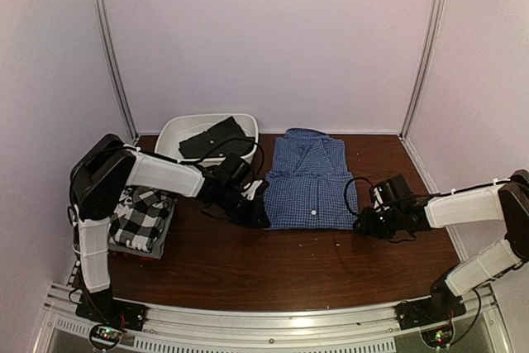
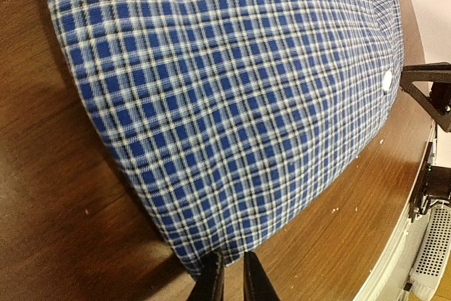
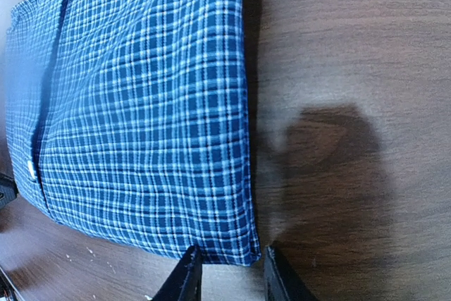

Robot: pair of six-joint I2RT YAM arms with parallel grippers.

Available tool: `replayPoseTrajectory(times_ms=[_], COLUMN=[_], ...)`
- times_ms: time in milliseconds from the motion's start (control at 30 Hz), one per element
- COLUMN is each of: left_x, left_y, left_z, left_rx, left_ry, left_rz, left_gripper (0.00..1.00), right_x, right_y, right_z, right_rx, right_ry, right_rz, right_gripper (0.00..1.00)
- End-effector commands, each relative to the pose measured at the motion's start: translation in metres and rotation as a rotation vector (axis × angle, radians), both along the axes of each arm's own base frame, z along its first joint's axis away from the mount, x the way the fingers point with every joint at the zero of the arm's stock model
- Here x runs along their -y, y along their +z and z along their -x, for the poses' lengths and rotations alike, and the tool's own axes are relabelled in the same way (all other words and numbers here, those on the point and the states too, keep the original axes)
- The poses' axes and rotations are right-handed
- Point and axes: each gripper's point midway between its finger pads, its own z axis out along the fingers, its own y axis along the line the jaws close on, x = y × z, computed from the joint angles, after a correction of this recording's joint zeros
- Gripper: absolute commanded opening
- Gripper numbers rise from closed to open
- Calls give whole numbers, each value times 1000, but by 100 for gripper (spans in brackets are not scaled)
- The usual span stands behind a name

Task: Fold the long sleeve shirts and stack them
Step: Smooth out the 2/3-rectangle-folded shirt at the center of the board.

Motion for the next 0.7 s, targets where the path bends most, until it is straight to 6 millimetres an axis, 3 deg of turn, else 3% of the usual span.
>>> replayPoseTrajectory(times_ms=[0,433,667], left_x=[-7,-22,-20], left_y=[14,14,9], left_z=[-2,2,1], left_rx=[28,26,23], left_ry=[20,53,48], left_rz=[0,-30,-24], left_gripper=[12,14,19], right_x=[5,12,11], right_y=[-9,-18,-20], right_z=[4,5,6], right_rx=[-8,-24,-28], right_ry=[-25,-45,-41], right_rz=[18,55,58], right_gripper=[31,22,16])
